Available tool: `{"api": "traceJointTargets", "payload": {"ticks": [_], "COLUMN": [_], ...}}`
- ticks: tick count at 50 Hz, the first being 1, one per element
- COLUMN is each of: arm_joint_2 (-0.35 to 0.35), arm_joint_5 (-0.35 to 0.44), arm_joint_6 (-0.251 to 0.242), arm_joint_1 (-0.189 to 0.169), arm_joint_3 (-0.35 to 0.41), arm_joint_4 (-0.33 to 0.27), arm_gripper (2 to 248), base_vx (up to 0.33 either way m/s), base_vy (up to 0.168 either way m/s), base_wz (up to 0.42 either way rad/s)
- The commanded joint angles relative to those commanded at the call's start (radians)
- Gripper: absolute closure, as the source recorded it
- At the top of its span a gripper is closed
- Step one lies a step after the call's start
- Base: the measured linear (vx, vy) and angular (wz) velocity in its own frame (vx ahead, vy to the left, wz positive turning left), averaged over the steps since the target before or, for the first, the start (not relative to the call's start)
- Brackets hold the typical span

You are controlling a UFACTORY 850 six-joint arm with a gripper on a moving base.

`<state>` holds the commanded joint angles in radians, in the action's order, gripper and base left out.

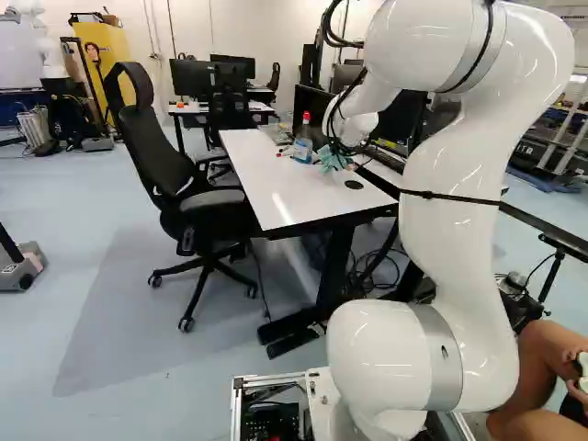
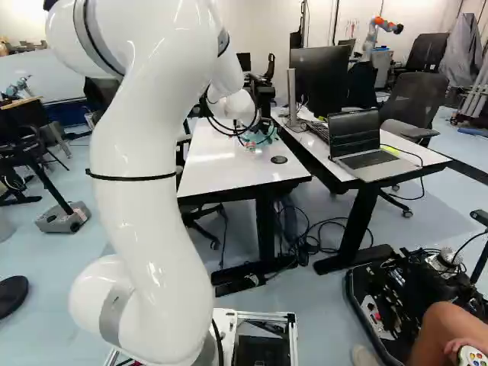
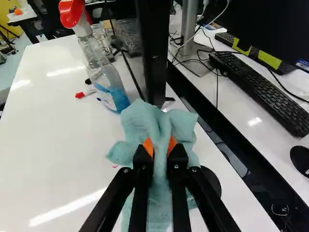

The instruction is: Clean the table with the green towel

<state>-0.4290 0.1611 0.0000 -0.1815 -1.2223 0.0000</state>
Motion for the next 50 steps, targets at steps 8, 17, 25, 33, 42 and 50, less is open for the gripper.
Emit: {"api": "traceJointTargets", "payload": {"ticks": [8, 17, 25, 33, 42, 50], "arm_joint_2": [-0.001, -0.01, -0.025, -0.041, -0.06, -0.076], "arm_joint_5": [0.0, 0.0, 0.013, 0.026, 0.038, 0.047], "arm_joint_6": [0.0, 0.0, 0.0, 0.0, 0.0, 0.0], "arm_joint_1": [0.001, 0.001, 0.001, 0.001, 0.001, 0.001], "arm_joint_3": [-0.001, -0.001, -0.002, -0.004, -0.006, -0.008], "arm_joint_4": [0.0, 0.0, 0.0, 0.0, 0.0, 0.0], "arm_gripper": [201, 201, 201, 201, 201, 201], "base_vx": [0.0, 0.0, 0.0, 0.0, 0.0, 0.0], "base_vy": [0.0, 0.0, 0.0, 0.0, 0.0, 0.0], "base_wz": [0.0, 0.0, 0.0, 0.0, 0.0, 0.0]}}
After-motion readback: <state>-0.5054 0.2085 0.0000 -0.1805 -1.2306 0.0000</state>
